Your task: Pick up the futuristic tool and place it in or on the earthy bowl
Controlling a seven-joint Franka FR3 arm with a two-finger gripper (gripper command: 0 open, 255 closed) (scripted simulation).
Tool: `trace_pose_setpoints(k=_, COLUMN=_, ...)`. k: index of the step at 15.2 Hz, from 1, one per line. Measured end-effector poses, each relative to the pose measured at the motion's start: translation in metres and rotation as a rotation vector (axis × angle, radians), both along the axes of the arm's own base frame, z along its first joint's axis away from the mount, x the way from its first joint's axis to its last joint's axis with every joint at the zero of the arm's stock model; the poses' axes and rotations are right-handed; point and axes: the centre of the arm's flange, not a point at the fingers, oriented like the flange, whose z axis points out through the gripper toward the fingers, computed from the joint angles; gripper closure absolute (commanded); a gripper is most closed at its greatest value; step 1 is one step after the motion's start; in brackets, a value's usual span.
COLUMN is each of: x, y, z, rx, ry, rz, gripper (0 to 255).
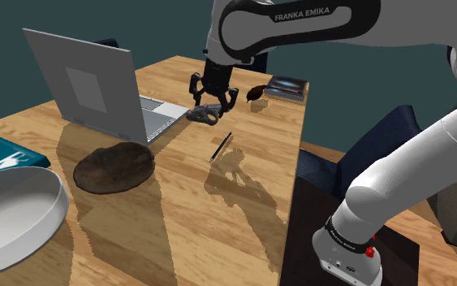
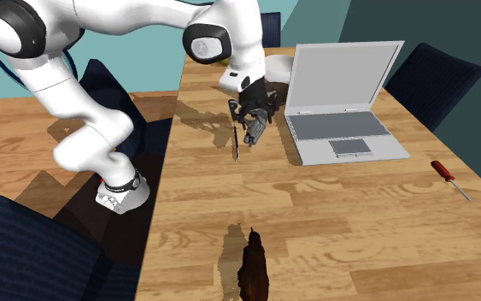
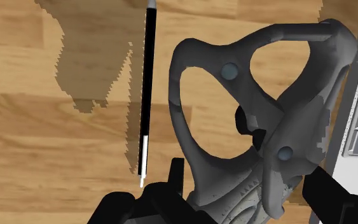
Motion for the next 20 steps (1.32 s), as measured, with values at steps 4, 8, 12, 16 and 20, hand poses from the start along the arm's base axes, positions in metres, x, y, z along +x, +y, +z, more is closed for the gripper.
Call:
trace_pose_setpoints(k=4, x=0.001, y=0.0, z=0.021, rx=0.0, ry=0.0, rz=0.0, gripper=255)
trace_pose_setpoints(k=8, x=0.005, y=0.025, z=0.033, rx=0.0, ry=0.0, rz=0.001, gripper=255)
trace_pose_setpoints(k=12, x=0.01, y=0.077, z=0.033, rx=-0.001, ry=0.0, rz=0.003, gripper=255)
trace_pose_setpoints(k=16, x=0.017, y=0.129, z=0.033, rx=-0.002, ry=0.001, rz=0.002, gripper=255)
trace_pose_setpoints(k=20, x=0.027, y=0.177, z=0.036, rx=-0.001, ry=-0.003, rz=0.004, gripper=255)
